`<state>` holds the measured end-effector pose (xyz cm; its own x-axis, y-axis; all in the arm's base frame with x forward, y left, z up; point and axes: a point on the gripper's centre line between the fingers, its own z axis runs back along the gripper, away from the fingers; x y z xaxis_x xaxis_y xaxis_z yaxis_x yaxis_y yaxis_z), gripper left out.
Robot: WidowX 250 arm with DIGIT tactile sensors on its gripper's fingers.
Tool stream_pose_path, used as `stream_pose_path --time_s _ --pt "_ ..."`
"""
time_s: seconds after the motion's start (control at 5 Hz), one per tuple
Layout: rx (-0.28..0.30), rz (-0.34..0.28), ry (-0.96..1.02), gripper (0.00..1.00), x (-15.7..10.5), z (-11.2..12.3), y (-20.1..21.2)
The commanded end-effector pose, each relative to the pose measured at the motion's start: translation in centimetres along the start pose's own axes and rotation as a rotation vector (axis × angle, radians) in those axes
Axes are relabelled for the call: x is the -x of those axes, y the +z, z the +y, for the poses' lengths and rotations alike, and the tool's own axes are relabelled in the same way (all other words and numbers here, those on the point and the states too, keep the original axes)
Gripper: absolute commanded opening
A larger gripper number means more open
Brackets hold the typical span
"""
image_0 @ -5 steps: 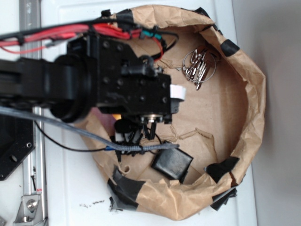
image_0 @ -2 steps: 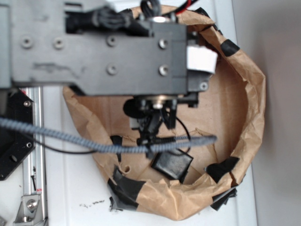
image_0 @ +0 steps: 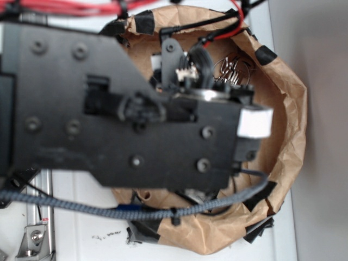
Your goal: Grab the yellow duck.
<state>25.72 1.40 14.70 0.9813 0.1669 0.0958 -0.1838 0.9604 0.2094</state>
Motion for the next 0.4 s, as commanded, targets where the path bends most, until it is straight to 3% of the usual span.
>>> stream_pose_path --time_s 0.0,0.2 --pt "0.064 -0.076 0.093 0.0 -2.19 1.07 -0.61" --pt "0.051 -0.055 0.08 0.0 -1.85 0.88 -1.0"
